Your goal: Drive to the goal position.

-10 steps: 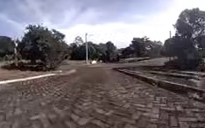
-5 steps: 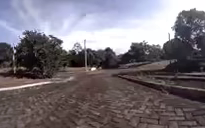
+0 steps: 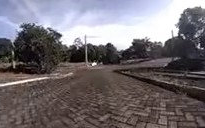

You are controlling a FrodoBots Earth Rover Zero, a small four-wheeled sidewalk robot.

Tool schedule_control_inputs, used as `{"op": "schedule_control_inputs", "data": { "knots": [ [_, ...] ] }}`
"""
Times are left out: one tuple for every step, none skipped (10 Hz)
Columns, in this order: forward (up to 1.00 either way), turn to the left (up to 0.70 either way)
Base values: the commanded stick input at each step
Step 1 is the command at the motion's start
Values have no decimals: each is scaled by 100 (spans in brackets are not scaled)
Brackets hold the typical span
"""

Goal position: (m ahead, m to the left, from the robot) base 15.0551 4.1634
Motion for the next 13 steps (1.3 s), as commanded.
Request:
{"op": "schedule_control_inputs", "data": {
  "knots": [
    [100, 0],
    [100, 0],
    [100, 0],
    [100, 0],
    [100, 0],
    [100, 0],
    [100, 0],
    [100, 0],
    [100, 0],
    [100, 0],
    [100, 0],
    [100, 0],
    [100, 0]
  ]
}}
